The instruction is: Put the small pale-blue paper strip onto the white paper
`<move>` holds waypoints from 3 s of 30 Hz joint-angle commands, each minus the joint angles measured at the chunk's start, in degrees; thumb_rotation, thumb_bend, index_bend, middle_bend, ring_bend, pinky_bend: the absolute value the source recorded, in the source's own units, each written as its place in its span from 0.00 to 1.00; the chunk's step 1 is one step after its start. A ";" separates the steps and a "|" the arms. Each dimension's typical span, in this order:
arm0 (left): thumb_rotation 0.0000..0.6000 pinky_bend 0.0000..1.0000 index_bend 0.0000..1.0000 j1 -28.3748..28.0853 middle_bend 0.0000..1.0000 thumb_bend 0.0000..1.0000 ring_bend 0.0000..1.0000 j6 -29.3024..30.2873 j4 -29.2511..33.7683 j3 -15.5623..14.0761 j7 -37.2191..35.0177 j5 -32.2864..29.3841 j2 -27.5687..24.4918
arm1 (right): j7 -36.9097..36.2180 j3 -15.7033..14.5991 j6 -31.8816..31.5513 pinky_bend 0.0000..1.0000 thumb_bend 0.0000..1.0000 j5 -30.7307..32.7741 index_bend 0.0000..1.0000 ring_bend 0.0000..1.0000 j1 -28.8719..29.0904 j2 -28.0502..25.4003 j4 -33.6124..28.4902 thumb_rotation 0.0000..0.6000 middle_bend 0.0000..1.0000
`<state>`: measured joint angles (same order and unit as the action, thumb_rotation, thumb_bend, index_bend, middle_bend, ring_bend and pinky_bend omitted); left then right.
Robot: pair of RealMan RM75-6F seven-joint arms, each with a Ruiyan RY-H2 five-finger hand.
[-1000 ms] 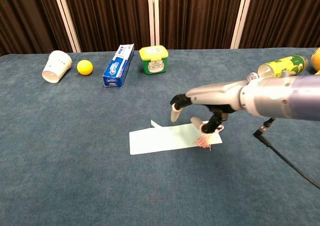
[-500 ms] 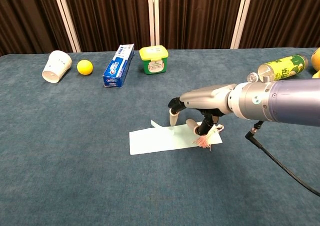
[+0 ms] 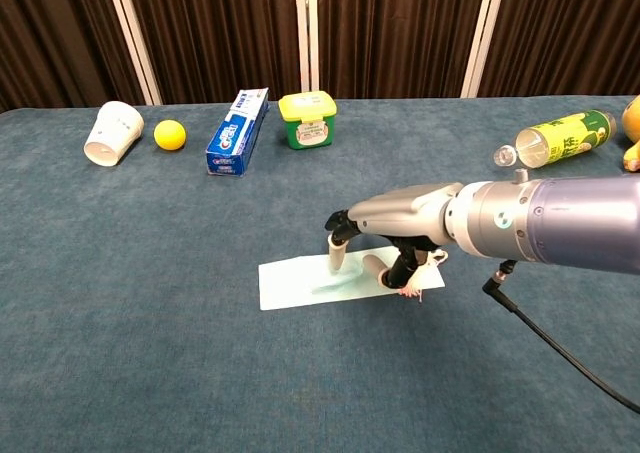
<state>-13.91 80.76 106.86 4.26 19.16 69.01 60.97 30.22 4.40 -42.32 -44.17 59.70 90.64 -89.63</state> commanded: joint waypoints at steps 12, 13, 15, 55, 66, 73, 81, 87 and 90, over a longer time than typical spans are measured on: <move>1.00 0.00 0.00 0.17 0.00 0.00 0.00 -0.61 -0.06 0.39 0.47 0.04 0.28 | -0.07 -1.48 -2.99 0.00 0.70 -6.14 0.31 0.00 -0.69 -1.64 -2.43 1.00 0.00; 1.00 0.00 0.00 0.17 0.00 0.00 0.00 -0.66 -0.04 0.39 0.51 0.07 0.29 | -0.03 -1.71 -3.01 0.00 0.70 -6.44 0.31 0.00 -0.78 -1.74 -2.42 1.00 0.00; 1.00 0.00 0.00 0.17 0.00 0.00 0.00 -0.70 -0.01 0.39 0.62 0.18 0.33 | 0.12 -2.18 -3.08 0.00 0.70 -7.02 0.31 0.00 -0.94 -1.76 -2.21 1.00 0.00; 1.00 0.00 0.00 0.71 0.00 0.00 0.00 -1.58 0.51 1.07 -0.25 0.83 -0.30 | -0.31 -5.44 -2.99 0.00 0.70 -14.22 0.36 0.00 -4.26 -0.62 4.02 1.00 0.00; 1.00 0.00 0.00 0.83 0.00 0.00 0.00 -1.72 0.72 1.02 -0.45 1.22 -0.44 | -0.75 -5.46 -2.99 0.00 0.70 -16.29 0.36 0.00 -5.14 -0.87 4.19 1.00 0.00; 1.00 0.00 0.00 0.94 0.00 0.00 0.00 -1.66 0.88 1.02 -0.63 1.53 -0.59 | -2.44 -4.95 -4.51 0.00 0.70 -19.61 0.36 0.00 -6.12 -1.78 3.70 1.00 0.00; 1.00 0.00 0.00 1.02 0.00 0.00 0.00 -1.66 1.08 0.96 -0.69 1.90 -0.66 | -4.25 -5.75 -4.99 0.00 0.70 -23.95 0.37 0.00 -7.27 -3.02 2.98 1.00 0.00; 1.00 0.00 0.00 1.08 0.00 0.00 0.00 -1.68 1.20 0.95 -0.71 2.05 -0.67 | -3.98 -5.97 -4.73 0.00 0.70 -24.91 0.37 0.00 -7.89 -2.51 3.96 1.00 0.00; 1.00 0.00 0.00 1.06 0.00 0.00 0.00 -1.77 1.15 0.96 -0.68 2.05 -0.66 | -3.91 -5.64 -4.47 0.00 0.70 -24.70 0.37 0.00 -8.05 -2.19 4.54 1.00 0.00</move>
<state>-12.85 78.99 108.02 5.22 18.48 71.06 60.32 26.28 -1.29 -46.83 -68.90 51.68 88.40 -85.15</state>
